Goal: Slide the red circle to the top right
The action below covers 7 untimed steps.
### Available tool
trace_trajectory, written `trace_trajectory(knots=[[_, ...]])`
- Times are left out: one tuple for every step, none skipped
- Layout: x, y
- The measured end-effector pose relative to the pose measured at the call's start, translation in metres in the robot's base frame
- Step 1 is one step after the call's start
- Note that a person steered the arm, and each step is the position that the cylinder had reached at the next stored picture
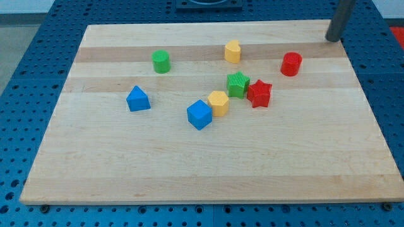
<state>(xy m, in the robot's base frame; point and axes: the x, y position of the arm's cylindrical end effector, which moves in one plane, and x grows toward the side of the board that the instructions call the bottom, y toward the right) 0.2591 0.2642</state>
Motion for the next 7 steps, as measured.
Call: trace_trajectory(knots=[[0.0,-0.033],[0.003,-0.053],[0.024,-0.056],[0.031,-0.077],[0.029,-0.114],[0.017,-0.142],[0.0,-0.165]])
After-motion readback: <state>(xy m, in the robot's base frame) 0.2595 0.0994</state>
